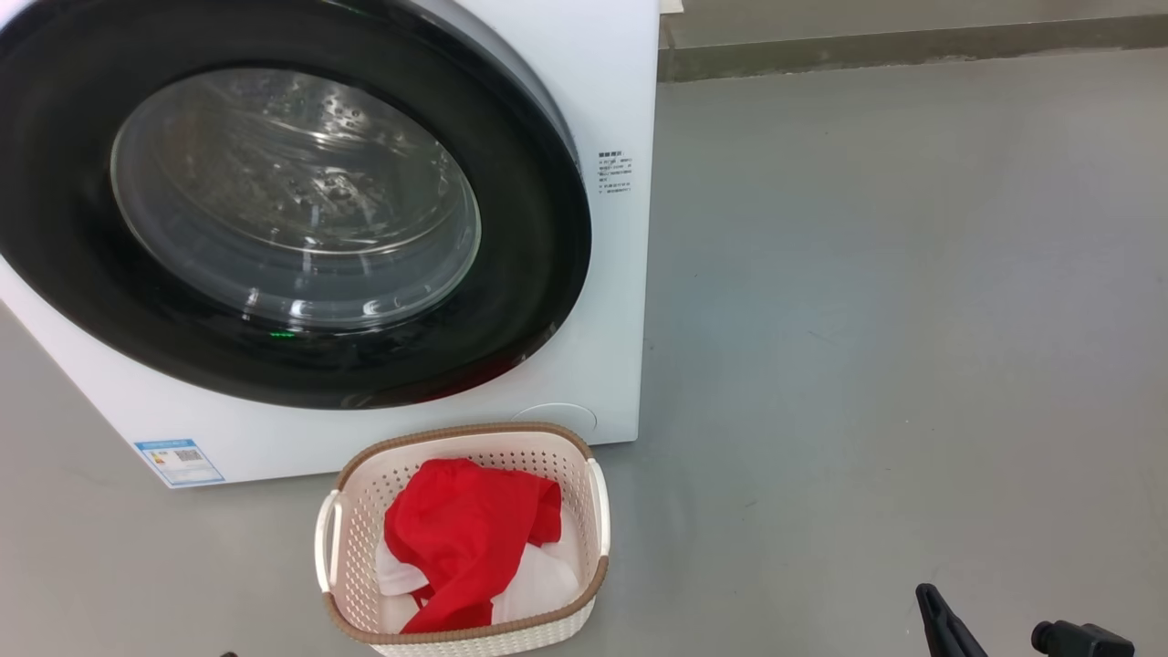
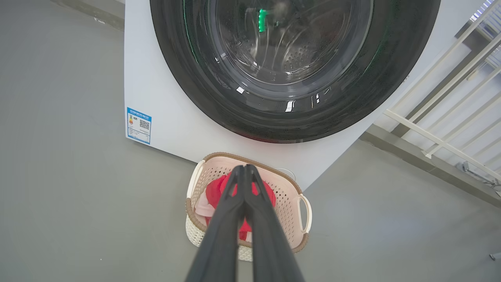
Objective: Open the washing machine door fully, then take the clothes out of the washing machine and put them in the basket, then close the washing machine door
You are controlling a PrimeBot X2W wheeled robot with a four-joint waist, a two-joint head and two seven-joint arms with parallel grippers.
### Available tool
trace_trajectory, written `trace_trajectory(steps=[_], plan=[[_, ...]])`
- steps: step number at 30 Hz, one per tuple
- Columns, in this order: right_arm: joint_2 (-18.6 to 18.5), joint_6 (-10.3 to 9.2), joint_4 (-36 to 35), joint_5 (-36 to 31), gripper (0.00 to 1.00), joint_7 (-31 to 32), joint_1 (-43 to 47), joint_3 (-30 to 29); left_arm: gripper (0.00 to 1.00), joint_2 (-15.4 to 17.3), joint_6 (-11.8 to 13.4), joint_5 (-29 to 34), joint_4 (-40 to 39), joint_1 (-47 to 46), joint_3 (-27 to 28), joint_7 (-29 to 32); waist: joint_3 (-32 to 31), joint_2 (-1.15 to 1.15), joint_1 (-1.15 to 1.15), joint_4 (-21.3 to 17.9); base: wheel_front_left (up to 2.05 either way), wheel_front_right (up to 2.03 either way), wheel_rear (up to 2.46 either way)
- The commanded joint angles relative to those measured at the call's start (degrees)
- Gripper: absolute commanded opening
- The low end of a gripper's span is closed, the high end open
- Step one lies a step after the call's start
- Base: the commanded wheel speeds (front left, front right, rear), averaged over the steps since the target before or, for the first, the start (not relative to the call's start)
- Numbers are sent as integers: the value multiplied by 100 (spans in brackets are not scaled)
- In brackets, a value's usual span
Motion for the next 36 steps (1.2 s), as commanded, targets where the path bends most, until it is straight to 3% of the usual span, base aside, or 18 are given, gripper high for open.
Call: trace_trajectory(steps=[1, 36], plan=[[-27, -1, -164, 202, 0, 46, -205, -40, 0, 72, -3, -157, -98, -247, 79, 41, 2, 0, -1, 1, 0, 0, 0], [110, -3, -326, 2184, 0, 622, -478, -259, 0, 41, -8, -2077, 14, -761, 189, 603, 38, 0, -1, 16, 0, 0, 0]])
